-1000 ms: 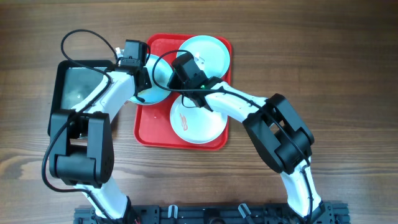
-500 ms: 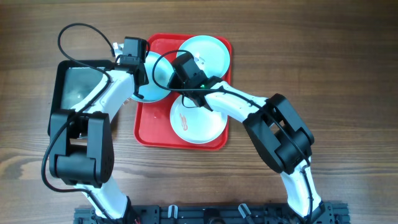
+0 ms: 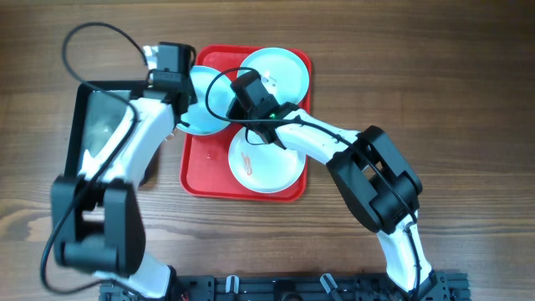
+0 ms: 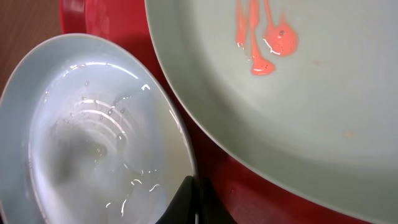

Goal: Clean dirty plates on tray and stack at the side
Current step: 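Return the sponge to the black water tray with the left gripper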

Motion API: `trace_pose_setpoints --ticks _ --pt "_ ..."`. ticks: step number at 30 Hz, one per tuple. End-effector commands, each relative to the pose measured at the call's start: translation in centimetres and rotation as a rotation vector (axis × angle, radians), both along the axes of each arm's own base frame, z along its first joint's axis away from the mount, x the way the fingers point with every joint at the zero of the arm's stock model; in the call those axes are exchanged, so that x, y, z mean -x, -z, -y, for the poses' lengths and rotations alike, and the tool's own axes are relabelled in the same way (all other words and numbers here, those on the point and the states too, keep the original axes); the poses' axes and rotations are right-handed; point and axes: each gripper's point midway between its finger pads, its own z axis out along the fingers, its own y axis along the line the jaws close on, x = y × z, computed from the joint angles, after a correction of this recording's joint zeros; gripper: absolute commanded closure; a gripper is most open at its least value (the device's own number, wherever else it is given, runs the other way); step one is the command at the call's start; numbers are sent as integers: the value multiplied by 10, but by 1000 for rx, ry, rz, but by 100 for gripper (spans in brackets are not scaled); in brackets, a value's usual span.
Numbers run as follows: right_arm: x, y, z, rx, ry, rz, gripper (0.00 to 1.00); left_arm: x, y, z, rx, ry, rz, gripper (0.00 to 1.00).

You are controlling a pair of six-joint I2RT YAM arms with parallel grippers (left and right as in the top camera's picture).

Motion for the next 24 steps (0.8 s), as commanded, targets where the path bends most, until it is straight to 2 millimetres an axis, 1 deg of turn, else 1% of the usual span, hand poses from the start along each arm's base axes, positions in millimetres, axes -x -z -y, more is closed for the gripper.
trace_pose_setpoints --ticks 1,5,7,10,12,17,19,21,22,24 --pt "-3 9 6 24 21 -7 96 3 -43 -35 -61 -110 92 96" --pt "-2 9 5 24 9 -7 96 14 -44 -63 -65 -173 71 96" --pt "-1 9 5 26 -1 -5 96 21 -44 -80 -65 -217 58 96" --pt "0 9 3 25 -15 -7 96 30 -40 -102 -51 -266 33 96" --pt "0 8 3 32 -30 0 96 37 -34 -115 1 -287 13 96" --pt "2 6 0 44 -79 16 96 42 -24 -133 172 -293 15 96" --pt "1 0 0 54 -104 38 96 44 -22 -139 223 -273 15 96" --pt "-1 -13 -1 62 -135 78 96 47 -21 -147 244 -262 13 96" --pt "-4 -26 0 75 -141 113 96 50 -20 -151 252 -261 7 96" --pt "-6 -36 4 88 -125 133 96 51 -19 -150 262 -232 -2 96"
